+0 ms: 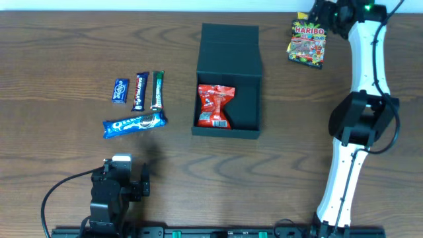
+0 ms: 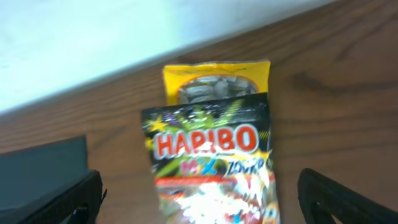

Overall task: Pack container
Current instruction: 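Move the right gripper to the Haribo bag and grasp it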

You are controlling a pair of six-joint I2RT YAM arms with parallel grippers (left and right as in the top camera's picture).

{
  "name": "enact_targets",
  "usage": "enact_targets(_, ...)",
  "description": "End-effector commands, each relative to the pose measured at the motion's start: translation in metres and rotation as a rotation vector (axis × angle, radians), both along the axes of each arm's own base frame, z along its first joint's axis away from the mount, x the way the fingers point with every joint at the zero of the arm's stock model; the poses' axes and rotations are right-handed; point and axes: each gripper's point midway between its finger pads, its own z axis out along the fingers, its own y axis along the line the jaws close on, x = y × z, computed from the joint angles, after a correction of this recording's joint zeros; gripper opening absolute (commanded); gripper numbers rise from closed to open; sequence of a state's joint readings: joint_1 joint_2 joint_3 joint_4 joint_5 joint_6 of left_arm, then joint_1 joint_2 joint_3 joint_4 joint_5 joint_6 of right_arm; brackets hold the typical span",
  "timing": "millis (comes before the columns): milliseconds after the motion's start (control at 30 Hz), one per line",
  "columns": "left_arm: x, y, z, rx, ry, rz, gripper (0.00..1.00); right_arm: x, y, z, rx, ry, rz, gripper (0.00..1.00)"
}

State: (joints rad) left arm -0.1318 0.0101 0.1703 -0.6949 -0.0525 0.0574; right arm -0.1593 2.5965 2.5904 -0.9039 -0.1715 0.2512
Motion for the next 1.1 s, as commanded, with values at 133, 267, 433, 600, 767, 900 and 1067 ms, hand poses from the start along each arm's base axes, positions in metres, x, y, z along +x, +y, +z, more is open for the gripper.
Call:
enact_targets(133,-0.003,0.001,-0.006,0.017,0.02,-0.003,0.95,0.001,-0.009,-0.043,0.042,0.046,0.046,0.99)
enact_targets(267,-0.003,0.002,-0.006,0.018,0.02,-0.002,0.95,-0.003,-0.007,-0.064,0.053,0.088,0.046,0.92)
enact_targets(433,-0.003,0.002,-0.006,0.018,0.02,-0.002,0.95,-0.011,-0.008,-0.082,0.052,0.14,0.039,0.92)
enact_targets(600,-0.003,0.001,-0.006,0.017,0.02,-0.003,0.96,-0.017,-0.014,-0.087,0.023,0.172,0.017,0.94)
enact_targets(767,-0.003,0.001,-0.006,0.017,0.021,-0.003,0.95,-0.018,-0.002,-0.092,0.061,0.18,0.058,0.89)
enact_targets(900,-0.003,0.002,-0.006,0.018,0.02,-0.002,0.95,-0.02,0.004,-0.095,0.072,0.192,0.071,0.72)
enact_targets(1067,-0.003,0.002,-0.006,0.018,0.02,-0.002,0.95,-0.02,0.009,-0.095,0.085,0.192,0.082,0.42)
